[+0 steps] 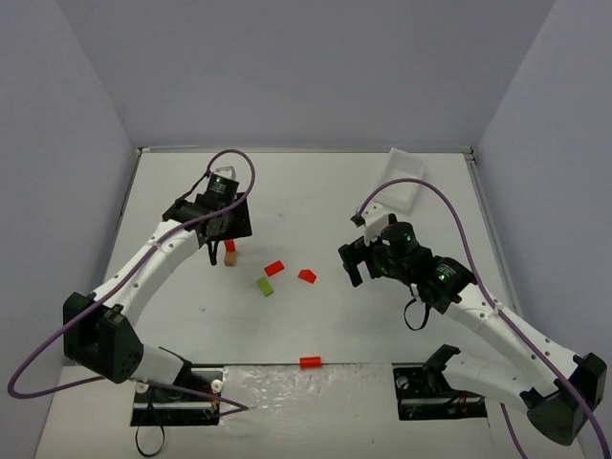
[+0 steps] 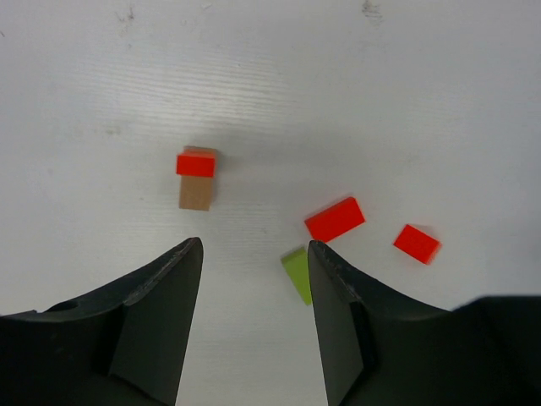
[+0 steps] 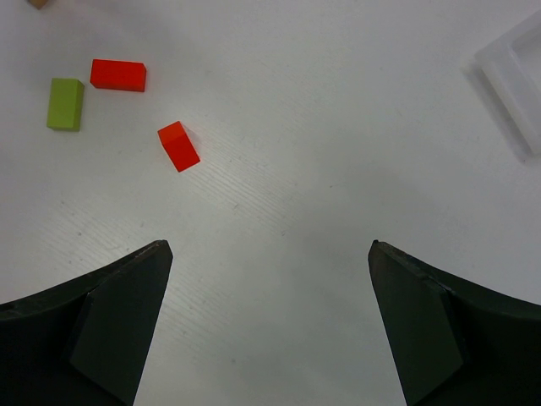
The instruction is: Build the wood block tower
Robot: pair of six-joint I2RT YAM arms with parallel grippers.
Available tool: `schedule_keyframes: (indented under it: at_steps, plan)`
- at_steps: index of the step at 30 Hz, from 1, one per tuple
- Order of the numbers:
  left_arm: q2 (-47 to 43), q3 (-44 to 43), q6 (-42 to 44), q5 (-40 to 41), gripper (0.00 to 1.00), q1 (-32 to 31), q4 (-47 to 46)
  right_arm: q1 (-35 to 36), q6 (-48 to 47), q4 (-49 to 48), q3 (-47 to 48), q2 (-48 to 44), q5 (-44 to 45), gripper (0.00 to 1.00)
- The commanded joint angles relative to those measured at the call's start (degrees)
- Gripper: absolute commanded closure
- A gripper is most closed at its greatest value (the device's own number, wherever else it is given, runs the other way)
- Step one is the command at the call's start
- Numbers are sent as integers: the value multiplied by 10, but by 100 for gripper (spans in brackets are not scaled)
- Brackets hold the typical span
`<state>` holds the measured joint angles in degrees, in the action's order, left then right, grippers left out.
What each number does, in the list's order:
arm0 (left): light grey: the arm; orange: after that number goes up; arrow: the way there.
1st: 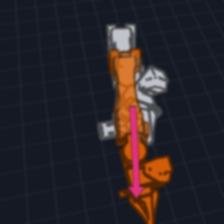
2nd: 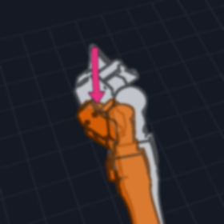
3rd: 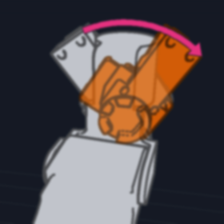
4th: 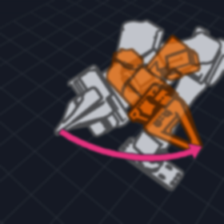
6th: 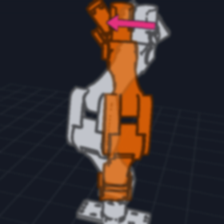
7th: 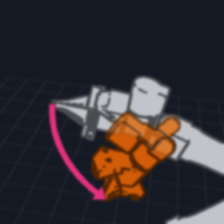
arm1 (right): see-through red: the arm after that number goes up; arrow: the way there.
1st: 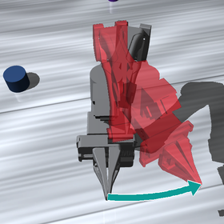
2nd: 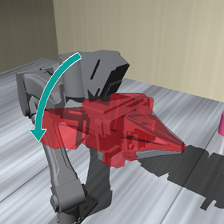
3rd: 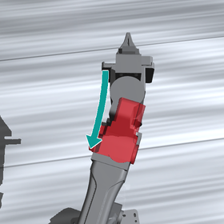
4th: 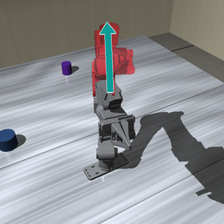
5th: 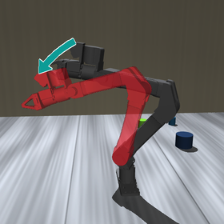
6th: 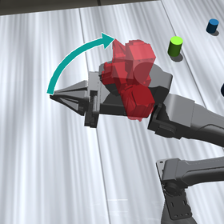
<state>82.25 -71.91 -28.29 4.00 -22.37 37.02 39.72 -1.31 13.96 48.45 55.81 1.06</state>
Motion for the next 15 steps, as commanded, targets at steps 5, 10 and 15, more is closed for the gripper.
schedule_keyframes:
  at_steps: [5, 10, 15]
  plan:
    - [-52, 44, -304, 71, 51, -106, 41, -3, 23, -27, 20, -15, -5, 0]
    - [-7, 64, -361, 42, 54, -130, 39, -4, 44, -27, 7, -28, -4, 0]
    - [-20, 65, -367, 46, 58, -133, 40, -4, 52, -27, 4, -4, -39, 0]
